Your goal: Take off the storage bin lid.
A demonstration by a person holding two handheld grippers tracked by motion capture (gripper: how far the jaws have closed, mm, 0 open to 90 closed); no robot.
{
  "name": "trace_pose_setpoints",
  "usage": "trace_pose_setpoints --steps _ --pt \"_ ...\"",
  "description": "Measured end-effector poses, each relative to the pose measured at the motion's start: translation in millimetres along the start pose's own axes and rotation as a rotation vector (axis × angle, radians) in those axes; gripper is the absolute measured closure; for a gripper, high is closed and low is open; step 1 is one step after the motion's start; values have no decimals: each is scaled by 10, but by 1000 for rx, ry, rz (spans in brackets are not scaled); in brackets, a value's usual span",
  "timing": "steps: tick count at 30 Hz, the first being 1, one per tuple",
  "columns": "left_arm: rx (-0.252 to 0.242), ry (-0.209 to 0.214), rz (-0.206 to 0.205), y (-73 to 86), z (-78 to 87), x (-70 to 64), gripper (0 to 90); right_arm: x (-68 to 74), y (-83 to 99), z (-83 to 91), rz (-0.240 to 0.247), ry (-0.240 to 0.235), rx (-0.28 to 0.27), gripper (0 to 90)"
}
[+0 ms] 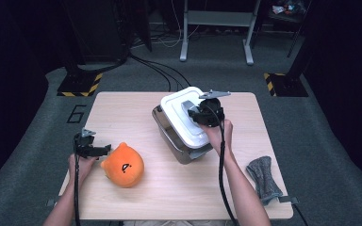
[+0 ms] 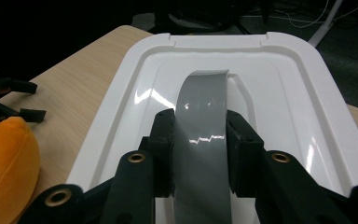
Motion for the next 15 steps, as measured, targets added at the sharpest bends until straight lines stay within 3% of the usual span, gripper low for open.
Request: trace_pose_setpoints --steps 15 --pt "0 0 -1 0 0 1 26 -212 34 250 -23 49 -29 669"
Point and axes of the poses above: each handheld gripper's, and its own axes: z roughly backward along the jaws, y roughly out of its underside, x roughly to its left, the point moved 4 cm from there along -z, roughly forward along the jaws, and after that the axes turned 15 degrees about -y, right-handed, at the moved point
